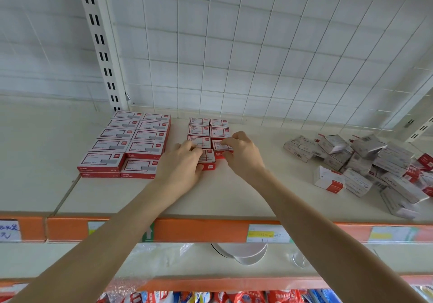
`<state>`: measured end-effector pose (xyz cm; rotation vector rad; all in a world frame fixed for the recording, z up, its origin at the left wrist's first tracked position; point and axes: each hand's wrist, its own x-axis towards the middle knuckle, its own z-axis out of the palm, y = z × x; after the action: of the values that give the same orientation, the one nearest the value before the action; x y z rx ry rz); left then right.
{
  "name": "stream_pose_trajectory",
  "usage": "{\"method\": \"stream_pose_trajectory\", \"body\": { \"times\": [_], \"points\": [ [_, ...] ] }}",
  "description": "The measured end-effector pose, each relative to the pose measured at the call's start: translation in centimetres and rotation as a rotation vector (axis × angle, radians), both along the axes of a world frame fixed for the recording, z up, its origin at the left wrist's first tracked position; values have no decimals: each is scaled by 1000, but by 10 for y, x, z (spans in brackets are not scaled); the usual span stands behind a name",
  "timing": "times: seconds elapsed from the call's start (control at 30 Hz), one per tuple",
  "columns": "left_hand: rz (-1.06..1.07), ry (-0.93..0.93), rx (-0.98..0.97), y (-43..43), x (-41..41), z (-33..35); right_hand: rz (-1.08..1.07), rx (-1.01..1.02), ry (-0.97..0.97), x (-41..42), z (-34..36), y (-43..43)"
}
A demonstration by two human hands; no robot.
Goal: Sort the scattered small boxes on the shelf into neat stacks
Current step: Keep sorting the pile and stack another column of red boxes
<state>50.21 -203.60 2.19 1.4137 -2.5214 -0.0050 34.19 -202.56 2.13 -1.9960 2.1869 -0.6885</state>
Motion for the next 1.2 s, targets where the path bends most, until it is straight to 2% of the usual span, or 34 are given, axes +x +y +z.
{"method": "stream_pose_trajectory", "body": {
  "times": [0.7,0.93,1.2],
  "points": [
    [-10,50,29,-4,7,3,25,-49,-1,8,-2,-9],
    [77,26,53,-2,5,3,5,-55,-6,8,-5,-9],
    [41,109,131,-8,1,0,-24,-59,-5,3,-5,-9]
  ]
}}
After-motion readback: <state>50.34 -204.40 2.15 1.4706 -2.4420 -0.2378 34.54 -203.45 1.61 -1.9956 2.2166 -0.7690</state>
